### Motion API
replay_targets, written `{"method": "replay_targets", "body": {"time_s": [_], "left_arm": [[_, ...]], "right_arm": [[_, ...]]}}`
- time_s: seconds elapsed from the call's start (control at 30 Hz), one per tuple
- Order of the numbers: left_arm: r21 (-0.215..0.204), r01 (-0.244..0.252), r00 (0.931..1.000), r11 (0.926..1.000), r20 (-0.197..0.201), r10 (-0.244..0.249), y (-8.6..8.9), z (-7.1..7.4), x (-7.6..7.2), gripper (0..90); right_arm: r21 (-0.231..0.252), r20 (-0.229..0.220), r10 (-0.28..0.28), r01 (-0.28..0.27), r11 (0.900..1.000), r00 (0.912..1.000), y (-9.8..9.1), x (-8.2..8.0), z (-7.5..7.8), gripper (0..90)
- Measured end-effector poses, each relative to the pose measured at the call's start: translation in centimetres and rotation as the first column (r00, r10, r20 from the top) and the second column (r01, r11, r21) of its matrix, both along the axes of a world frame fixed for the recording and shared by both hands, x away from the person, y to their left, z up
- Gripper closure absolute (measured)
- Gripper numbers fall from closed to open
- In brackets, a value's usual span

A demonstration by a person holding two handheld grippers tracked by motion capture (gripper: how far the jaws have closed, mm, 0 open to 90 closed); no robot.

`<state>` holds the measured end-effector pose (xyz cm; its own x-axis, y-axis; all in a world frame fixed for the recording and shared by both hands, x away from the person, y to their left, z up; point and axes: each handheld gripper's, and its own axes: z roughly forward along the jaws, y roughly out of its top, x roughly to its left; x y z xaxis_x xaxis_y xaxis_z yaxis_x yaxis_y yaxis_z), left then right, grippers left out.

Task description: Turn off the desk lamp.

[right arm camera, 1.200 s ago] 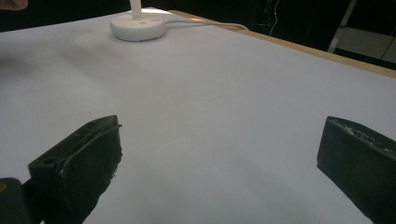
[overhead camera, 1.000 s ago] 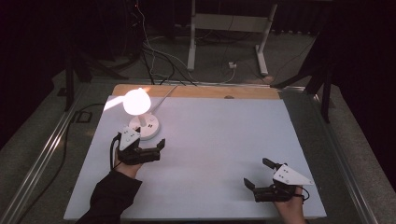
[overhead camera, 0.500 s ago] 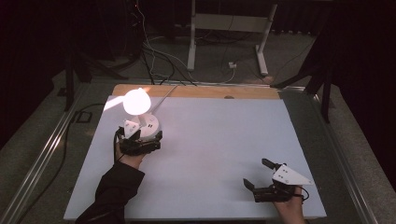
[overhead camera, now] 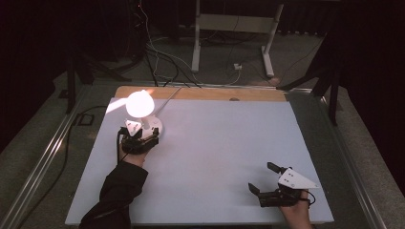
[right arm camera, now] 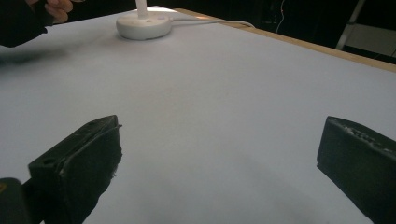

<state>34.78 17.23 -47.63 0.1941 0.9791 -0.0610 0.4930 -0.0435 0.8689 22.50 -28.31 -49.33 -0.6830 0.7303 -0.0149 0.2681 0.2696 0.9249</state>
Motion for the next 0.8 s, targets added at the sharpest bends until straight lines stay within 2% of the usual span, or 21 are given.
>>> {"method": "replay_targets", "body": {"time_s": [0.1,0.37,0.47,0.8], "left_arm": [[0.003,-0.030,0.9995,0.9995,-0.013,0.030,0.2,-0.2,0.3,44.6],[0.006,-0.044,0.9986,0.9990,-0.029,0.044,0.4,-0.6,0.6,68.1],[-0.004,-0.040,0.9985,0.9992,-0.038,0.040,0.6,-0.7,0.8,73.2],[0.037,-0.017,0.9968,0.9992,-0.077,0.019,0.5,-1.5,1.3,87.5]], "right_arm": [[-0.001,0.000,0.002,-0.002,1.0000,1.0000,0.0,0.0,0.0,0.0],[0.000,0.001,0.001,-0.001,1.0000,1.0000,0.0,0.0,0.0,0.0],[0.000,0.001,0.000,0.000,1.0000,1.0000,0.0,0.0,0.0,0.0],[-0.001,0.000,0.002,-0.002,1.0000,1.0000,0.0,0.0,0.0,0.0]]}}
